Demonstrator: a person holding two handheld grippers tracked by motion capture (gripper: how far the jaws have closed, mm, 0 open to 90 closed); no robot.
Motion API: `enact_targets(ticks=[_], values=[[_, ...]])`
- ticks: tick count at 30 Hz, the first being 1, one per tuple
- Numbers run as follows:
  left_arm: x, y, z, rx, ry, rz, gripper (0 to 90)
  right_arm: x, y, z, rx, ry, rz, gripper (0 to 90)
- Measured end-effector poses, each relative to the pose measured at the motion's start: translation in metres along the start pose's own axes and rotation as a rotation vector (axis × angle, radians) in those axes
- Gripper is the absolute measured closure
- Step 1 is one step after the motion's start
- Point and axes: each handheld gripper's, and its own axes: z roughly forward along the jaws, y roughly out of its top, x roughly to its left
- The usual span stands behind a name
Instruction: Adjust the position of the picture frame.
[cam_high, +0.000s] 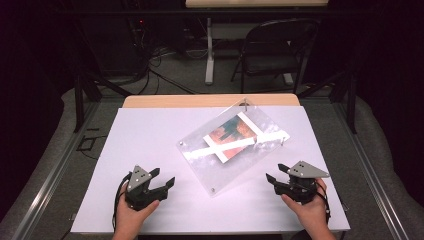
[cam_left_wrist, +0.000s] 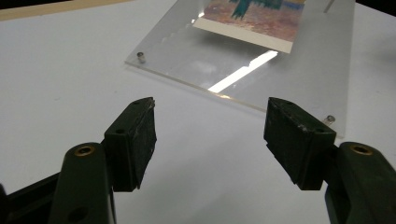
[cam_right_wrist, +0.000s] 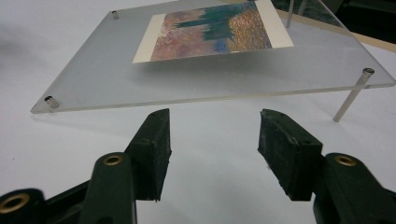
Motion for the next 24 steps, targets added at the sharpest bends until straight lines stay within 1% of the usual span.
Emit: enact_targets(ticks=[1,4,6,7,8,9,10,11,13,14,15,16,17,18,19,21,22,23,24], values=[[-0.001,0.001,0.001,0.005,-0.003,0.0,34.1,-0.002,0.0,0.0,0.002,0.001,0.006,45.7],[-0.004,0.008,0.006,0.002,-0.016,-0.013,34.4,-0.006,0.003,-0.002,-0.001,-0.003,0.006,46.9],[-0.005,0.01,0.007,0.002,-0.017,-0.014,34.8,-0.007,0.004,-0.002,-0.003,-0.006,0.002,47.1],[-0.005,0.012,0.008,0.0,-0.022,-0.016,36.0,-0.008,0.005,-0.002,-0.003,-0.01,0.003,47.2],[-0.007,0.016,0.009,0.004,-0.031,-0.019,39.5,-0.013,0.006,-0.001,-0.006,-0.006,0.003,49.2],[-0.008,0.018,0.01,0.001,-0.038,-0.018,39.5,-0.013,0.006,-0.001,-0.006,-0.006,0.003,49.2],[-0.009,0.021,0.011,-0.003,-0.043,-0.014,40.8,-0.016,0.008,-0.001,-0.002,-0.004,0.009,49.2],[-0.013,0.027,0.014,-0.004,-0.057,-0.01,43.1,-0.019,0.008,0.0,0.004,-0.008,0.009,49.2],[-0.015,0.029,0.016,-0.007,-0.062,-0.01,44.5,-0.021,0.008,0.0,0.012,-0.013,0.017,49.1],[-0.018,0.032,0.018,-0.006,-0.068,0.0,47.0,-0.027,0.009,0.0,0.014,-0.019,0.036,50.8],[-0.02,0.034,0.02,-0.005,-0.07,0.005,47.0,-0.027,0.009,0.0,0.014,-0.019,0.036,50.8],[-0.025,0.038,0.025,-0.008,-0.085,0.012,50.9,-0.032,0.01,0.0,0.007,-0.021,0.047,51.9],[-0.025,0.038,0.025,-0.008,-0.085,0.012,52.3,-0.032,0.01,0.0,0.007,-0.021,0.047,51.9],[-0.028,0.041,0.028,-0.006,-0.091,0.02,52.3,-0.034,0.01,0.0,0.01,-0.023,0.05,51.8],[-0.03,0.042,0.029,-0.005,-0.093,0.024,55.0,-0.039,0.011,0.0,0.006,-0.036,0.048,51.4],[-0.035,0.046,0.034,0.006,-0.092,0.04,56.3,-0.04,0.012,0.001,0.003,-0.04,0.043,51.4],[-0.039,0.048,0.036,0.012,-0.093,0.049,59.5,-0.044,0.013,0.002,0.019,-0.04,0.057,51.5],[-0.04,0.049,0.038,0.013,-0.091,0.056,59.5,-0.044,0.013,0.002,0.019,-0.04,0.057,51.5],[-0.045,0.052,0.041,0.02,-0.099,0.058,62.8,-0.046,0.013,0.003,0.01,-0.044,0.06,51.4]])
